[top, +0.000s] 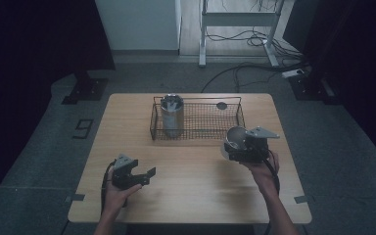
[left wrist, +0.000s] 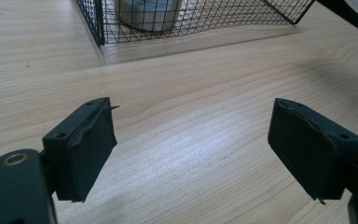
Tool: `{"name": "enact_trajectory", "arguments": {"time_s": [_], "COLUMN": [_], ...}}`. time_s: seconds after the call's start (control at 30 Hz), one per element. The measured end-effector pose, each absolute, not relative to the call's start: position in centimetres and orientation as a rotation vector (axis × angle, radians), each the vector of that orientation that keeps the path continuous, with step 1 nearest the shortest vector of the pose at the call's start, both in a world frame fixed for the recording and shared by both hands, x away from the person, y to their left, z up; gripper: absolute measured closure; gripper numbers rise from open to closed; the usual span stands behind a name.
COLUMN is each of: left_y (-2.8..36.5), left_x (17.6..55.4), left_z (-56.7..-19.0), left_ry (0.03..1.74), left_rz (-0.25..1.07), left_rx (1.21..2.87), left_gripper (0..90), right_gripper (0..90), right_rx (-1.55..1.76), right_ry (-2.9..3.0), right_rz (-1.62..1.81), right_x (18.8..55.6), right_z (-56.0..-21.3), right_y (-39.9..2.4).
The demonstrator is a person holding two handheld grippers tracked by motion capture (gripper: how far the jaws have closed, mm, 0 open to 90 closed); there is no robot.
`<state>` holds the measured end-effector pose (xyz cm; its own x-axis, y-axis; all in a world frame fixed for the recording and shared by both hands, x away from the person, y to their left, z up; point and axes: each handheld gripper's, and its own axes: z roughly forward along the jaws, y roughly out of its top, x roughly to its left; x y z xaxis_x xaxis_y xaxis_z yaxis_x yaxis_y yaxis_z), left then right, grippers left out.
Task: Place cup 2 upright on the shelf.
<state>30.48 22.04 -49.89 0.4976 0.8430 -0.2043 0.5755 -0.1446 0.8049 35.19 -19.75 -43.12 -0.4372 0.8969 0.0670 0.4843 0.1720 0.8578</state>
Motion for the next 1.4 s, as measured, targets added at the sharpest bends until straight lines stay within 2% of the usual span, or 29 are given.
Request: {"name": "enact_trajectory", "arguments": {"time_s": [0.7,1.4], "left_y": [21.0,20.5], "left_x": [30.3,30.3], "left_z": [-49.9,-50.1], "left_ry": [1.166,1.155], "left_rz": [0.373,0.358], "left_rx": [1.881,1.906], "left_gripper": [15.0,15.1], "right_gripper": [7.1,7.1], "right_rx": [1.31,1.334], "right_ry": [1.974,1.968], "right_rz": [1.196,1.183], "right_x": [37.7,40.7], "right_z": [-39.6,-38.5], "right_y": [-18.5,-17.8]}}
